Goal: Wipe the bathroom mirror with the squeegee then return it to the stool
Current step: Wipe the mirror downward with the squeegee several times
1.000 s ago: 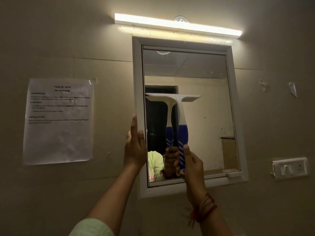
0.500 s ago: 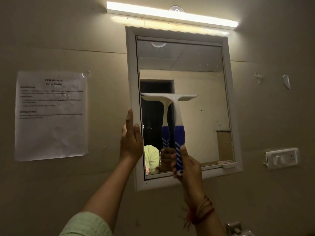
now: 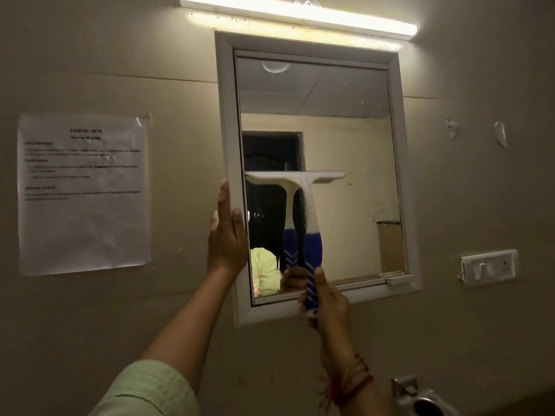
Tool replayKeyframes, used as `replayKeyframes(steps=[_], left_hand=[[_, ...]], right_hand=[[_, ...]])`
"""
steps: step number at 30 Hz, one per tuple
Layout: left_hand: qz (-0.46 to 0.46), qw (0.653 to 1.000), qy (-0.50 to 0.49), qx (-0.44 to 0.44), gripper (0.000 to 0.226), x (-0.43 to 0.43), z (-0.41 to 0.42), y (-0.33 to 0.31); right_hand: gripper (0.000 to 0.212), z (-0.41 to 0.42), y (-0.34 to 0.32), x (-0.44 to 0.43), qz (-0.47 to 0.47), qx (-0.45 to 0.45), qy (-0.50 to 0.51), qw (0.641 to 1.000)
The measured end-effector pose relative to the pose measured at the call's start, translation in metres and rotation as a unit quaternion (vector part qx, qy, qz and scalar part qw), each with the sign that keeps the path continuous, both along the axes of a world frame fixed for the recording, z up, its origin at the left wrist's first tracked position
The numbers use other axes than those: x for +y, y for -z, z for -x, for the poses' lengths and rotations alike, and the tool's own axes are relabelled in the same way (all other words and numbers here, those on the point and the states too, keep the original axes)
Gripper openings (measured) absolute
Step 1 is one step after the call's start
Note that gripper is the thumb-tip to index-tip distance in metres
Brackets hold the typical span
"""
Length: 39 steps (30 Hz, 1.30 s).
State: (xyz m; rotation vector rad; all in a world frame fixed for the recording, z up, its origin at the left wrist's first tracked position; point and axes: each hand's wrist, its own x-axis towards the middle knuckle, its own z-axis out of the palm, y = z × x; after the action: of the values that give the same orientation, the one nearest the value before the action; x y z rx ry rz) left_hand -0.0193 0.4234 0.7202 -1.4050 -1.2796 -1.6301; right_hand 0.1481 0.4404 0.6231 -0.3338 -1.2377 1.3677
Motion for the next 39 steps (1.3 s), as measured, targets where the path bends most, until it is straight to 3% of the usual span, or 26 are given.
replayKeyframes(steps=[4,11,20,28,39], left_hand=[[0.002,1.0,-0.002,0.003,0.049,-0.002,-0.002,0.0],[0.005,1.0,-0.001,0.002,0.048,-0.003,-0.002,0.0],[-0.005,1.0,-0.017,-0.005,0.048,-0.004,-0.004,0.0],[-0.006,1.0,-0.013,-0.004,0.048,-0.004,-0.004,-0.001],[0.0,1.0,-0.005,0.004,0.049,-0.006,-0.008,-0.001]], right_hand=[[0.048,-0.004,0.019,-0.005,0.021,-0.03,0.001,0.999],[0.034,-0.008,-0.022,-0.005,-0.015,0.029,-0.034,0.999],[0.045,-0.008,0.038,-0.007,0.049,-0.053,0.016,0.997],[0.043,-0.009,-0.009,-0.005,0.018,-0.067,-0.027,0.997],[0.051,-0.014,0.06,-0.006,0.063,-0.142,-0.023,0.988]])
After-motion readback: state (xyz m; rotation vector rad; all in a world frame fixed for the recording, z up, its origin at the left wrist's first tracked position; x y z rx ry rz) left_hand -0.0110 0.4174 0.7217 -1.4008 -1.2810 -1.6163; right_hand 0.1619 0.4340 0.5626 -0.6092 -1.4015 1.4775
